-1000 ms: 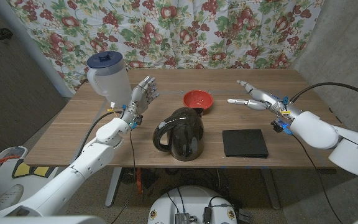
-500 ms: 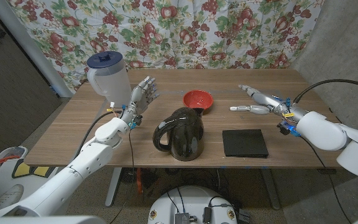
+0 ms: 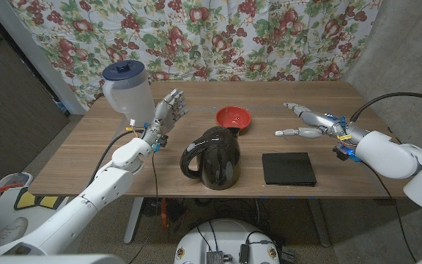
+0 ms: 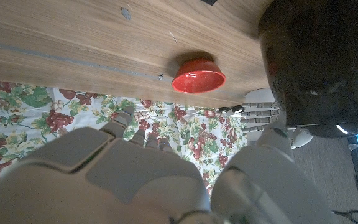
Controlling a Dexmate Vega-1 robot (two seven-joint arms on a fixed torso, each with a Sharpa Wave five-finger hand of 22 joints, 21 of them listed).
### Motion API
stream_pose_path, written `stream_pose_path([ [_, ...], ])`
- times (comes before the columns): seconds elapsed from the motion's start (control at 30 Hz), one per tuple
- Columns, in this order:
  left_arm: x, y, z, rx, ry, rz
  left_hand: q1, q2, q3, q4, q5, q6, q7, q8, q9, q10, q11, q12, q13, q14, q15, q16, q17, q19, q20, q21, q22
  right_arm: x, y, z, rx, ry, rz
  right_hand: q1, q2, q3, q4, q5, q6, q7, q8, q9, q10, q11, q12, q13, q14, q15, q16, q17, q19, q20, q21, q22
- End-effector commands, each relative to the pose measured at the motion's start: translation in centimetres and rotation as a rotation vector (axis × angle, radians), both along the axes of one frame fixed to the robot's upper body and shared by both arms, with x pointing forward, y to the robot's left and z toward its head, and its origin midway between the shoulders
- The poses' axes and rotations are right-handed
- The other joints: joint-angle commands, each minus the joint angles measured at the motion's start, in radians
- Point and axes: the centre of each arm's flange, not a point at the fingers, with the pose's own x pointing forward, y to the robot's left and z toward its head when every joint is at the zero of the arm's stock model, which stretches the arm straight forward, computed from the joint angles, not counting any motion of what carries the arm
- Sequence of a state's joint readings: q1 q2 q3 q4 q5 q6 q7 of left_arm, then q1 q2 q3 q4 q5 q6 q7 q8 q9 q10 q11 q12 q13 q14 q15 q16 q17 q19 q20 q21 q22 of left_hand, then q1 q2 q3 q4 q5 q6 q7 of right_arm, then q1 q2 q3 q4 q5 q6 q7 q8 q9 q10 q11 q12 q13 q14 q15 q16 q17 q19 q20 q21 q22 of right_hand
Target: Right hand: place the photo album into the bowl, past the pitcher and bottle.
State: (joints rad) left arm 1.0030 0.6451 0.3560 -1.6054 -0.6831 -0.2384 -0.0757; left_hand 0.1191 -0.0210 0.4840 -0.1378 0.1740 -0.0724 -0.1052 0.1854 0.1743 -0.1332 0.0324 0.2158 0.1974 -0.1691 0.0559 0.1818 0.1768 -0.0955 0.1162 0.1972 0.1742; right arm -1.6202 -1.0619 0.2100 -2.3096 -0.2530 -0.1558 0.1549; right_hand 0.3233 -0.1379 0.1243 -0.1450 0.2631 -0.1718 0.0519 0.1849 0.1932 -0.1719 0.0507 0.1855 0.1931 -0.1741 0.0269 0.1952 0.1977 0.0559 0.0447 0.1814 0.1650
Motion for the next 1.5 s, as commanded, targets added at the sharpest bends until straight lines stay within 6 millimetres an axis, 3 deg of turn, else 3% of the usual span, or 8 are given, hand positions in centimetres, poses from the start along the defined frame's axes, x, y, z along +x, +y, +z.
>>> stream_pose_path([
  [0.03, 0.0, -0.4, -0.1, 0.003, 0.001, -0.002, 0.007, 0.003, -0.001, -0.001, 0.002, 0.005, 0.0, 0.003, 0.004, -0.002, 0.003, 0.004, 0.002, -0.018, 0.005, 0.004, 0.003, 0.001, 0.003, -0.004, 0.002, -0.7, -0.4, -0.2, -0.075, 0.026, -0.013, -0.001, -0.003, -0.007, 0.0, 0.008, -0.07, 0.008, -0.003, 0.002, -0.026, 0.02, 0.006, 0.003, -0.041, 0.009, 0.002, 0.004, 0.0, -0.003, 0.005, 0.004],
  [0.73, -0.3, -0.2, -0.1, -0.027, 0.002, 0.001, 0.007, 0.002, -0.003, -0.001, 0.002, 0.008, 0.001, 0.003, 0.004, -0.001, 0.002, 0.004, 0.002, -0.019, 0.006, 0.004, 0.004, 0.0, 0.004, -0.004, 0.002, -2.5, -0.6, -1.3, -0.139, 0.033, -0.046, 0.019, -0.006, -0.019, 0.0, 0.02, -0.087, 0.025, 0.003, 0.005, -0.018, 0.036, 0.013, 0.003, -0.014, 0.029, 0.013, 0.004, 0.038, 0.022, 0.017, 0.004],
  [0.83, -0.3, -0.3, -0.1, -0.015, 0.002, -0.004, 0.007, 0.002, -0.003, -0.001, 0.002, 0.008, 0.001, 0.003, 0.005, -0.001, 0.003, 0.004, 0.002, -0.019, 0.006, 0.004, 0.004, 0.001, 0.004, -0.004, 0.002, -2.7, -0.7, -1.5, -0.146, 0.04, -0.055, 0.027, -0.006, -0.023, 0.0, 0.024, -0.099, 0.013, 0.003, 0.007, -0.013, 0.053, 0.015, 0.002, -0.005, 0.055, 0.015, 0.003, 0.049, 0.04, 0.018, 0.004],
  [0.93, -0.3, -0.3, 0.0, -0.013, 0.001, -0.005, 0.007, 0.001, -0.004, -0.001, 0.002, 0.008, 0.001, 0.003, 0.005, -0.001, 0.003, 0.004, 0.002, -0.019, 0.007, 0.004, 0.004, 0.0, 0.004, -0.004, 0.002, -2.9, -0.8, -1.7, -0.166, 0.047, -0.067, 0.041, -0.007, -0.036, 0.003, 0.033, -0.108, -0.04, 0.008, 0.009, -0.018, 0.07, 0.012, 0.001, 0.017, 0.115, 0.017, 0.001, 0.073, 0.089, 0.017, 0.003],
  [1.0, -0.4, -0.2, 0.0, -0.015, 0.0, -0.005, 0.006, 0.001, -0.005, -0.001, 0.002, 0.009, 0.001, 0.003, 0.005, 0.001, 0.005, 0.005, 0.002, -0.019, 0.006, 0.004, 0.004, 0.0, 0.004, -0.004, 0.002, -3.0, -0.8, -1.8, -0.172, 0.054, -0.07, 0.043, -0.007, -0.038, 0.003, 0.034, -0.118, -0.044, 0.006, 0.01, -0.023, 0.075, 0.011, 0.0, 0.004, 0.111, 0.012, 0.001, 0.07, 0.098, 0.014, 0.003],
  [1.23, -0.2, 0.1, -0.2, -0.014, 0.005, -0.008, 0.006, 0.0, -0.006, -0.001, 0.002, 0.009, 0.001, 0.003, 0.005, 0.0, 0.004, 0.004, 0.002, -0.02, 0.005, 0.004, 0.004, 0.0, 0.004, -0.004, 0.002, -3.3, -0.6, -2.0, -0.215, 0.055, -0.077, 0.066, -0.004, -0.053, 0.004, 0.044, -0.162, 0.014, 0.006, 0.012, -0.021, 0.139, 0.014, -0.001, 0.034, 0.14, 0.018, 0.0, 0.11, 0.082, 0.019, 0.003],
  [1.37, -0.2, 0.3, -0.4, -0.018, 0.008, -0.006, 0.005, -0.001, -0.007, -0.001, 0.002, 0.01, 0.002, 0.003, 0.005, 0.0, 0.005, 0.004, 0.002, -0.019, 0.006, 0.004, 0.004, 0.0, 0.004, -0.004, 0.002, -3.3, -0.4, -2.1, -0.261, 0.067, -0.084, 0.072, -0.005, -0.055, 0.003, 0.046, -0.166, 0.03, 0.007, 0.012, -0.028, 0.142, 0.011, -0.001, 0.028, 0.137, 0.015, 0.0, 0.11, 0.076, 0.016, 0.003],
  [1.5, -0.2, 0.4, -0.5, -0.019, 0.01, -0.004, 0.005, -0.001, -0.007, -0.001, 0.002, 0.009, 0.001, 0.002, 0.005, 0.0, 0.006, 0.004, 0.002, -0.019, 0.007, 0.004, 0.004, 0.0, 0.004, -0.004, 0.002, -3.2, -0.3, -2.1, -0.301, 0.088, -0.086, 0.099, 0.001, -0.06, 0.002, 0.054, -0.185, 0.054, 0.008, 0.012, -0.089, 0.107, -0.004, -0.001, -0.032, 0.111, -0.006, 0.0, 0.075, 0.055, 0.0, 0.003],
])
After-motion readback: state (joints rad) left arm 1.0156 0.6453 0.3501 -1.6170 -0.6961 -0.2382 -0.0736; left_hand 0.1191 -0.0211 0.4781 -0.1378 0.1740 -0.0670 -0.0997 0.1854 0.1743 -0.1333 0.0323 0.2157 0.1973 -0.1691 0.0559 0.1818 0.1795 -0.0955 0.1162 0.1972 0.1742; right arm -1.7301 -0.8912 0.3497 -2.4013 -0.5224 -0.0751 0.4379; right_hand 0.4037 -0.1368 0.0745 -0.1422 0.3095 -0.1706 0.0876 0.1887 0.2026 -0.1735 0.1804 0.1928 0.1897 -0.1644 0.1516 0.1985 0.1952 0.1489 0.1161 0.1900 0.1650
